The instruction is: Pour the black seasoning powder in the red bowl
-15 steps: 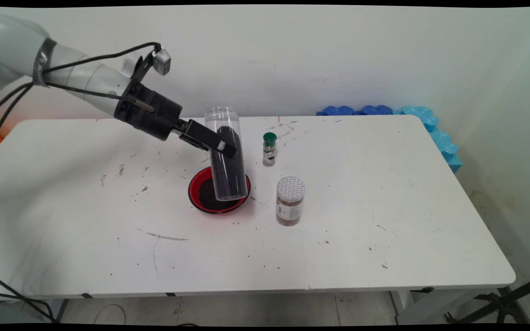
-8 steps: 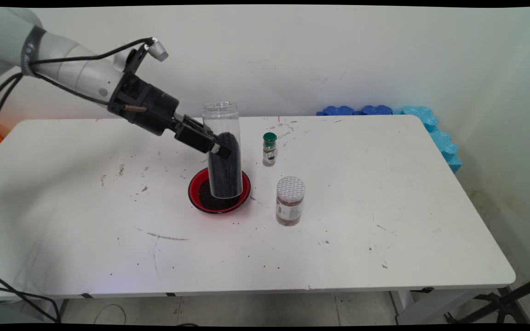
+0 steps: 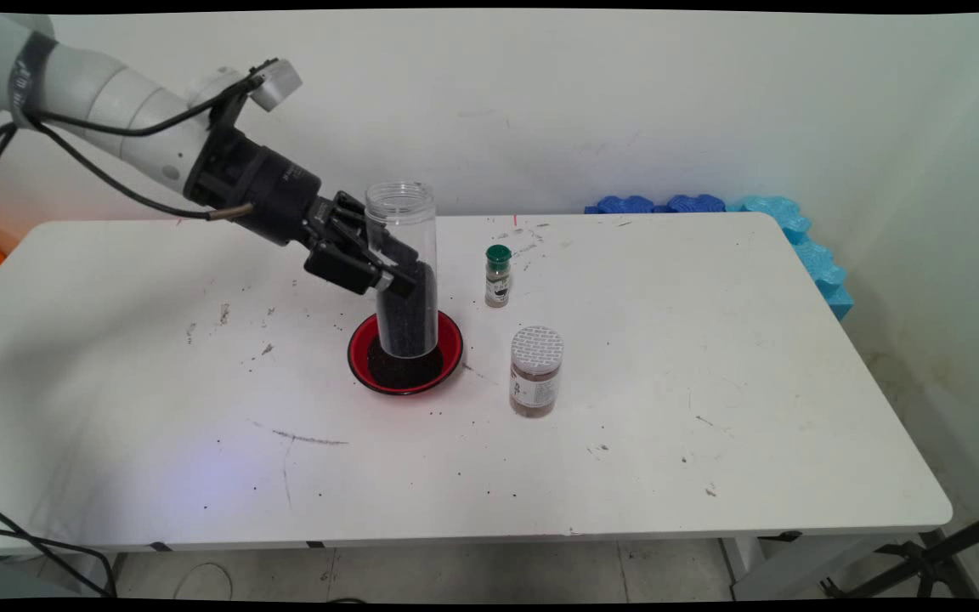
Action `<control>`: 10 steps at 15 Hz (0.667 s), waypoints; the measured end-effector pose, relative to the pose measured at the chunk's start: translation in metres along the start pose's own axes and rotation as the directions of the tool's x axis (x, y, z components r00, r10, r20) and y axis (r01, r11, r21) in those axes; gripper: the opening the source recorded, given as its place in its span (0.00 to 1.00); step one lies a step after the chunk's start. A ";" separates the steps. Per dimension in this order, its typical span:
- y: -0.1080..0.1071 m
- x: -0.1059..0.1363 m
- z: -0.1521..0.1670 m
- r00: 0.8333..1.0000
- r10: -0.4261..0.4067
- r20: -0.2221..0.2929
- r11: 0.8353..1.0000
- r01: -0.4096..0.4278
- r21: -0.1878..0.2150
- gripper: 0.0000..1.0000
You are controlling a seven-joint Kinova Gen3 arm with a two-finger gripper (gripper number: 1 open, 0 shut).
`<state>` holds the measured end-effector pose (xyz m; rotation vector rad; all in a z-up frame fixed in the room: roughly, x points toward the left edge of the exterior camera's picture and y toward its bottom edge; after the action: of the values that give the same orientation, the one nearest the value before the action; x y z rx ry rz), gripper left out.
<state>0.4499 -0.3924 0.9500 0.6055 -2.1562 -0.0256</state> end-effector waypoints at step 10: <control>0.029 0.016 -0.013 0.972 0.237 0.008 0.971 -0.237 0.024 0.00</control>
<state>0.4397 -0.3710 0.9774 0.3584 -2.2231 0.1296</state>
